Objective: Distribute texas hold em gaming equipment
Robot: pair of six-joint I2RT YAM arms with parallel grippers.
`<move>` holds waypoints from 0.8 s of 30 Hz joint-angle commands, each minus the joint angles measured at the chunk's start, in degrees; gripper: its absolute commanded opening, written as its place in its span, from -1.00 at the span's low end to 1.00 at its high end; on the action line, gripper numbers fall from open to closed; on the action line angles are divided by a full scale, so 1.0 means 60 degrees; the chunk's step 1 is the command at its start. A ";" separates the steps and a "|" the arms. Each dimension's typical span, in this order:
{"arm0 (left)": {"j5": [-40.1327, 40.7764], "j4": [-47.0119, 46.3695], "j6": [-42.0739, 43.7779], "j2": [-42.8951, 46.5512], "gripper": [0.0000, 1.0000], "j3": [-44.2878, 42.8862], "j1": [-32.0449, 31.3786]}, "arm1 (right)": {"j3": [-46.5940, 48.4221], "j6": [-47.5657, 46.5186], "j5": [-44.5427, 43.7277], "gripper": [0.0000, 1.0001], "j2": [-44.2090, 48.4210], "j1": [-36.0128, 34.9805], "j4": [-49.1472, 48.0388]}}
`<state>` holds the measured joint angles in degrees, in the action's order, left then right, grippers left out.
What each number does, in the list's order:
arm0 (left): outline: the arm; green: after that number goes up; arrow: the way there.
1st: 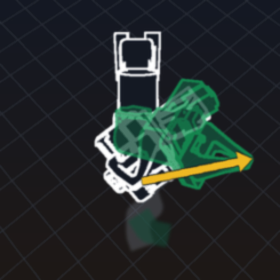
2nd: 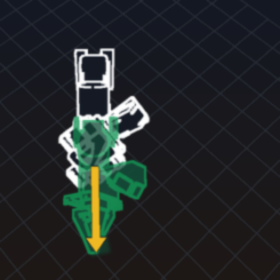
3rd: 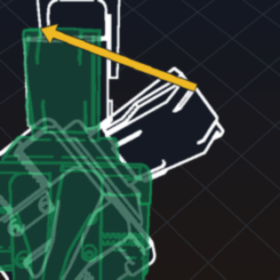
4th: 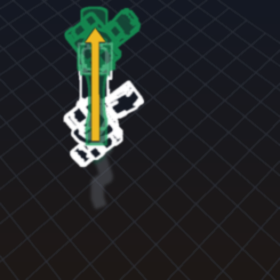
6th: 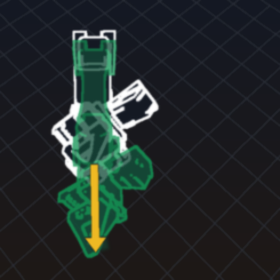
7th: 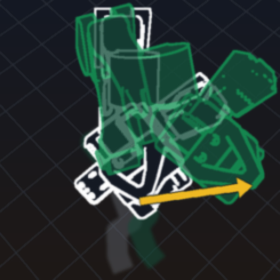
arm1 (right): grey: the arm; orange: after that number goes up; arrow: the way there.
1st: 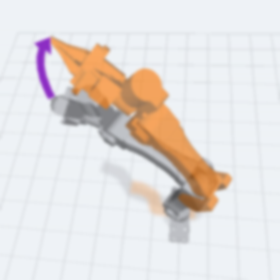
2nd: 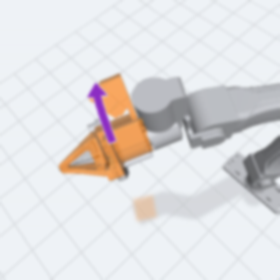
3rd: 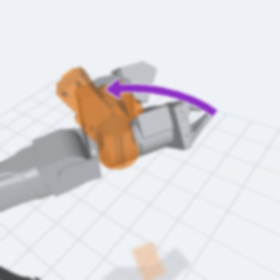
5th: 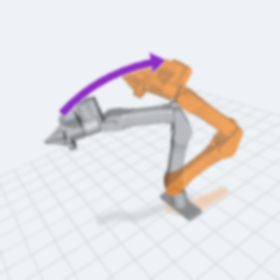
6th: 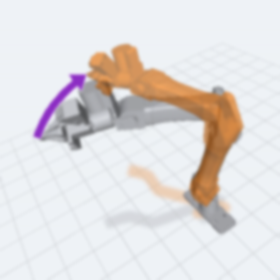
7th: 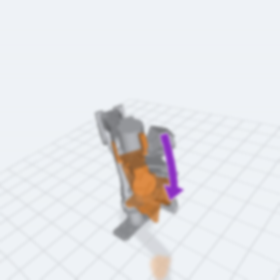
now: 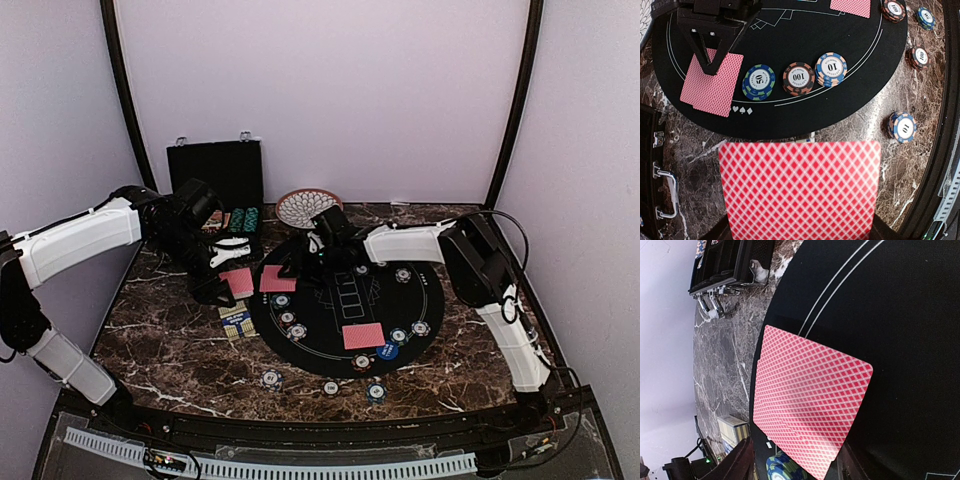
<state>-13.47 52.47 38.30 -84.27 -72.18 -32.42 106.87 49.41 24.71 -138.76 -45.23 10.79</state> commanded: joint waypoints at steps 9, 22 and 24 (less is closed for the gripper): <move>-0.0181 0.0246 0.0006 0.0361 -1.00 -0.0194 -0.0036 | -0.1961 -0.0988 -0.0305 0.35 0.2440 0.0021 0.0145; -0.0214 0.0181 0.0015 0.0306 -1.00 -0.0217 -0.0044 | -0.5242 0.1341 0.1204 0.53 0.4901 -0.0843 -0.4245; -0.0213 0.0137 0.0017 0.0285 -1.00 -0.0223 -0.0032 | -0.5167 0.1532 0.1302 0.54 0.4840 -0.1107 -0.4480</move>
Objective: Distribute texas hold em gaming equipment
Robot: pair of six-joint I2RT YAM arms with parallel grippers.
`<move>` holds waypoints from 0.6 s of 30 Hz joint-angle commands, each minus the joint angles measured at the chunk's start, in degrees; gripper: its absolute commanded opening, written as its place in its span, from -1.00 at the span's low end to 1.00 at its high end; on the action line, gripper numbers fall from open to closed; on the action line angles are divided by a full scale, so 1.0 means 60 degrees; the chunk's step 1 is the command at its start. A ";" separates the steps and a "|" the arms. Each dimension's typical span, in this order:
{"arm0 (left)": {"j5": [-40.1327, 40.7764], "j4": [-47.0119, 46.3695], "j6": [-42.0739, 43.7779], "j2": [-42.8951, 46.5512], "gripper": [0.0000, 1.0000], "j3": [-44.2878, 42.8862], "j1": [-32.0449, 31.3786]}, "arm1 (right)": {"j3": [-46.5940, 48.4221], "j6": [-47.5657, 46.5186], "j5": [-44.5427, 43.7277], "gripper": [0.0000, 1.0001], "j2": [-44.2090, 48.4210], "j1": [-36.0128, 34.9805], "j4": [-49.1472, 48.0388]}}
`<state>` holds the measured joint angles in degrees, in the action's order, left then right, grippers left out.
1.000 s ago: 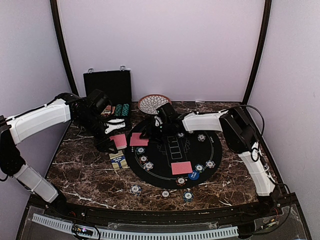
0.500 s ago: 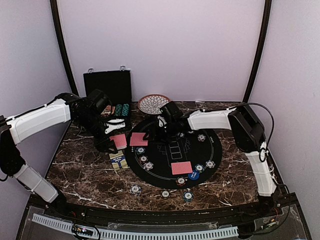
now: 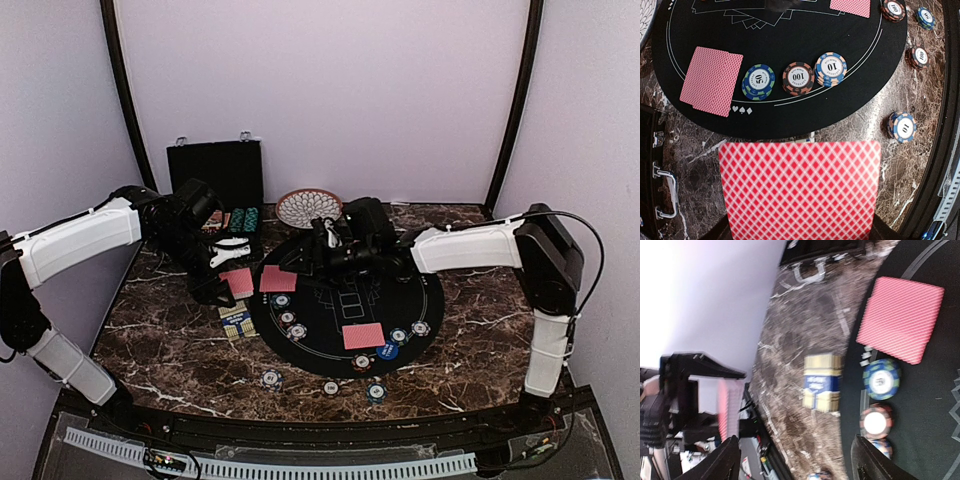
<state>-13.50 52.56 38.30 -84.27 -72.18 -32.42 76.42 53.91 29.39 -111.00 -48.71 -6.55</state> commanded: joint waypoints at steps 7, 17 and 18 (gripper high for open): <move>-0.0292 0.0118 -0.0041 0.0180 -1.00 -0.0360 -0.0038 | 0.0480 0.1196 0.0697 0.59 -0.0352 -0.1081 -0.2052; -0.0390 0.0134 -0.0048 0.0166 -1.00 -0.0387 -0.0034 | 0.1158 0.1547 0.0901 0.61 -0.1240 -0.1424 -0.2336; -0.0406 0.0133 -0.0052 0.0164 -1.00 -0.0389 -0.0031 | 0.1218 0.1567 0.0914 0.61 -0.1313 -0.1432 -0.2342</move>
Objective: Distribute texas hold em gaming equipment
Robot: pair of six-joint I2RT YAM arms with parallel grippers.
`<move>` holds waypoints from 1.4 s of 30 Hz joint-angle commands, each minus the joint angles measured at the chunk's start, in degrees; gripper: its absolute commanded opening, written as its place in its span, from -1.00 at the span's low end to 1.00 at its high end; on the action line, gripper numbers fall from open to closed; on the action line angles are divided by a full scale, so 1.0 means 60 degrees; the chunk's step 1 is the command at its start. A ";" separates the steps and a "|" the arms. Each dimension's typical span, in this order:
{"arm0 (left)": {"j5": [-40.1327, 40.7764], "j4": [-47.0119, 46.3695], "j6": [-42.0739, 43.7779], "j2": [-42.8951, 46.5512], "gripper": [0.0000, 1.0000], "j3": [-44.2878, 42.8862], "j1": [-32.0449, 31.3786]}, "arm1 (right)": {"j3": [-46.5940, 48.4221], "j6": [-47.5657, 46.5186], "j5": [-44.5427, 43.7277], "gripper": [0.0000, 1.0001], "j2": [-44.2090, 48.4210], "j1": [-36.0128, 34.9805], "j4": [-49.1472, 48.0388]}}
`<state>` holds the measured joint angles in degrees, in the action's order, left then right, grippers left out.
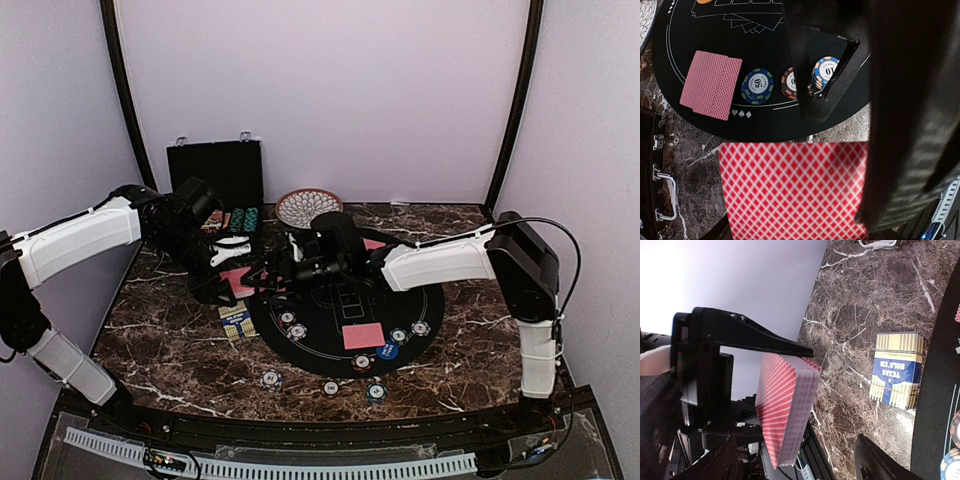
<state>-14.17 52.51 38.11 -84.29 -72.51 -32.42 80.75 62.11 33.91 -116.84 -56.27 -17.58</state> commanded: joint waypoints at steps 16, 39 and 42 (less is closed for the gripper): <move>-0.0397 0.0155 -0.0060 0.0075 -1.00 -0.0404 -0.0043 | 0.1922 0.0566 0.0677 0.65 -0.1519 -0.0330 -0.0738; -0.0346 0.0220 -0.0030 0.0291 -1.00 -0.0330 -0.0032 | 0.0971 0.0646 0.0575 0.40 -0.1372 0.0058 -0.0665; -0.0347 0.0213 -0.0038 0.0301 -1.00 -0.0322 -0.0044 | 0.0788 0.0633 0.0559 0.38 -0.1180 0.0076 -0.0676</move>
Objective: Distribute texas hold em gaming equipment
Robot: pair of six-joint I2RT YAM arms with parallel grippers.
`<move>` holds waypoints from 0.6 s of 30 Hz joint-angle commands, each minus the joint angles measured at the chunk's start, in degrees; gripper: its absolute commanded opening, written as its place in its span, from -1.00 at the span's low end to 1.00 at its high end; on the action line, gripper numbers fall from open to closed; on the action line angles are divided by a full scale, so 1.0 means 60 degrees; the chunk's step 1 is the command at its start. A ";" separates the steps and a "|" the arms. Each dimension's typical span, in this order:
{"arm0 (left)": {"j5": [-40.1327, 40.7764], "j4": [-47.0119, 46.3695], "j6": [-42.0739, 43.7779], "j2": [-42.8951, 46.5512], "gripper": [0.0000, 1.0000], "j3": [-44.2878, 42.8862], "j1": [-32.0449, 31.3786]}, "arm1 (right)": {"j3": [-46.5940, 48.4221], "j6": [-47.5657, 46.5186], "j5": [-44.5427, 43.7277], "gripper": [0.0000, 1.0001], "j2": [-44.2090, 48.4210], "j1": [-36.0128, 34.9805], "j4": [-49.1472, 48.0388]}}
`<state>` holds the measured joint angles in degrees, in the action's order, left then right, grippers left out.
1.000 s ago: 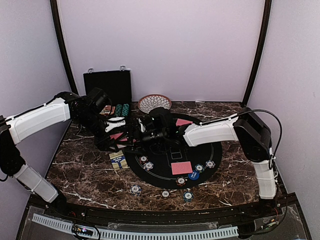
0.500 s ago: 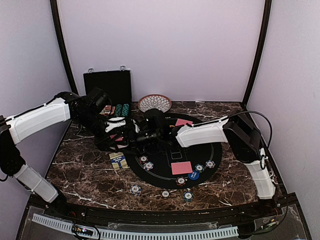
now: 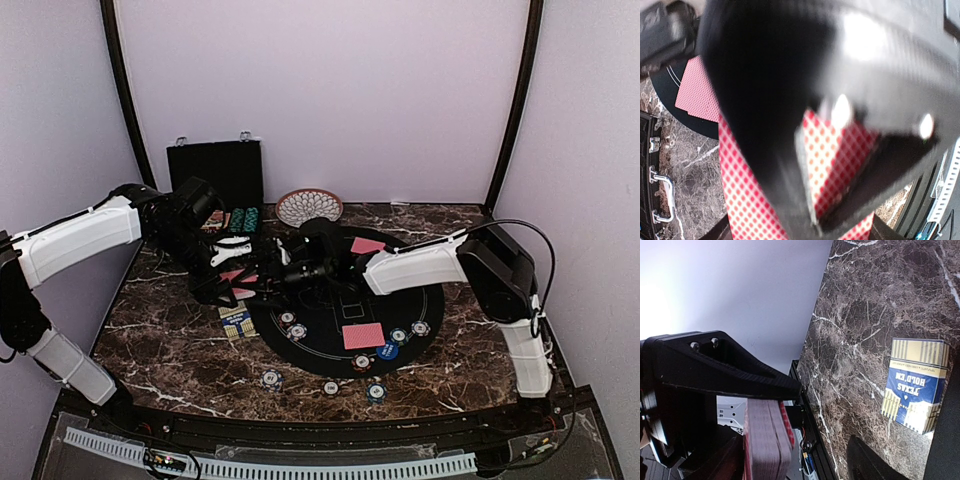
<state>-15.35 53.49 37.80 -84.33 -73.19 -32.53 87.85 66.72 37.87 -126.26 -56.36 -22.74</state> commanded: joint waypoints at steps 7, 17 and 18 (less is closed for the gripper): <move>-0.0144 0.0057 0.0006 0.0329 -1.00 -0.0182 -0.0018 | -0.0352 0.0001 -0.0057 0.40 0.0540 0.0049 -0.0003; -0.0124 0.0022 0.0006 0.0384 -1.00 -0.0129 -0.0018 | 0.0378 0.0461 0.0231 0.46 -0.0002 -0.0128 -0.0360; -0.0130 0.0020 0.0011 0.0386 -1.00 -0.0132 -0.0014 | 0.0410 0.0487 0.0254 0.46 -0.0042 -0.0128 -0.0381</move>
<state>-15.38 53.47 37.78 -84.31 -73.19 -32.53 87.72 68.51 38.04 -125.12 -56.53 -22.74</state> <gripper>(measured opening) 0.682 0.732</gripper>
